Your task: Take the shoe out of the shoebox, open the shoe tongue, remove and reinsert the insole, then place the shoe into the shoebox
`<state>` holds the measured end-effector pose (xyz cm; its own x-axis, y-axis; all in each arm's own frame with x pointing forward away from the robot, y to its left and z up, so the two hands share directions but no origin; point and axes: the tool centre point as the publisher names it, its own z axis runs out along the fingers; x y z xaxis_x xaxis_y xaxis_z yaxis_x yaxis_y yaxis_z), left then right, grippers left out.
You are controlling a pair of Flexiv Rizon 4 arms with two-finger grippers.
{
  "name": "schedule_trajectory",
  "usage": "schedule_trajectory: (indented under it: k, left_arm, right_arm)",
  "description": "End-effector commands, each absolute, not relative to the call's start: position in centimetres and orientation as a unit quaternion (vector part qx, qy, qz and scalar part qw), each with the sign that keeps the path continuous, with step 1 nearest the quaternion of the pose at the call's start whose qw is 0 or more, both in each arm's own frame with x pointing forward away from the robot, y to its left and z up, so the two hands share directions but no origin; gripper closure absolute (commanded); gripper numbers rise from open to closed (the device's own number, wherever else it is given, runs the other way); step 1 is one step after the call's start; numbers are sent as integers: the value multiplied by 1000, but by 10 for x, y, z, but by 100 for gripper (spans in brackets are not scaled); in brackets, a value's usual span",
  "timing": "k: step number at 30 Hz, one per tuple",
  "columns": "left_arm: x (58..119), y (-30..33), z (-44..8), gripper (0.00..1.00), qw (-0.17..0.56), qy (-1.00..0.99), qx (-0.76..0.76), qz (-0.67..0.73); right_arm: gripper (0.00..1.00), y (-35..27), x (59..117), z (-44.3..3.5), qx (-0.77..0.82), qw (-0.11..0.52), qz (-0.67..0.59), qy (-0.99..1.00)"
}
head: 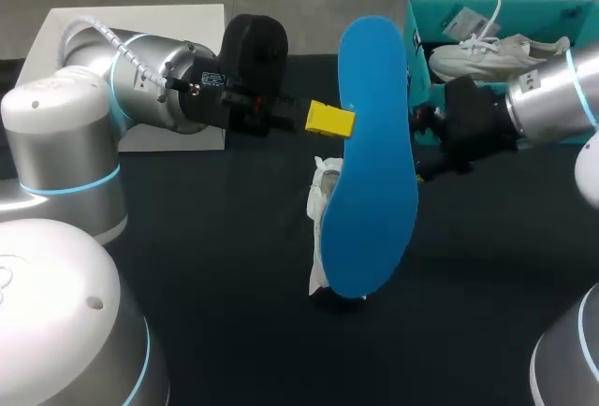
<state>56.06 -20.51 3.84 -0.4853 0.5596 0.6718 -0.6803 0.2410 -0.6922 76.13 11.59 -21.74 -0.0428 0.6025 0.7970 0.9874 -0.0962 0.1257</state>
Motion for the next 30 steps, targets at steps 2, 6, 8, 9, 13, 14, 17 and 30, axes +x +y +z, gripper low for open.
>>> schedule_trajectory:
  k: [2,6,8,9,13,14,17,30]
  left_arm:
    - [560,-205,38,100,505,-605,50,614]
    - [560,-205,38,100,505,-605,50,614]
    - [560,-205,38,100,505,-605,50,614]
    - [560,-205,38,100,505,-605,50,614]
    - [560,-205,38,100,505,-605,50,614]
    - [560,-205,38,100,505,-605,50,614]
    - [560,-205,38,100,505,-605,50,614]
    - [560,-205,38,100,505,-605,50,614]
  right_arm:
    - [0,104,761,-207,-589,339,-431,-593]
    - [0,101,762,-199,-587,349,-430,-591]
    - [0,100,762,-194,-589,356,-432,-583]
    - [0,99,762,-192,-588,356,-433,-583]
    - [0,100,762,-177,-585,379,-444,-564]
    - [0,101,761,-174,-583,385,-448,-558]
    - [0,102,762,-161,-572,402,-464,-543]
    - [0,103,769,-121,-531,413,-518,-529]
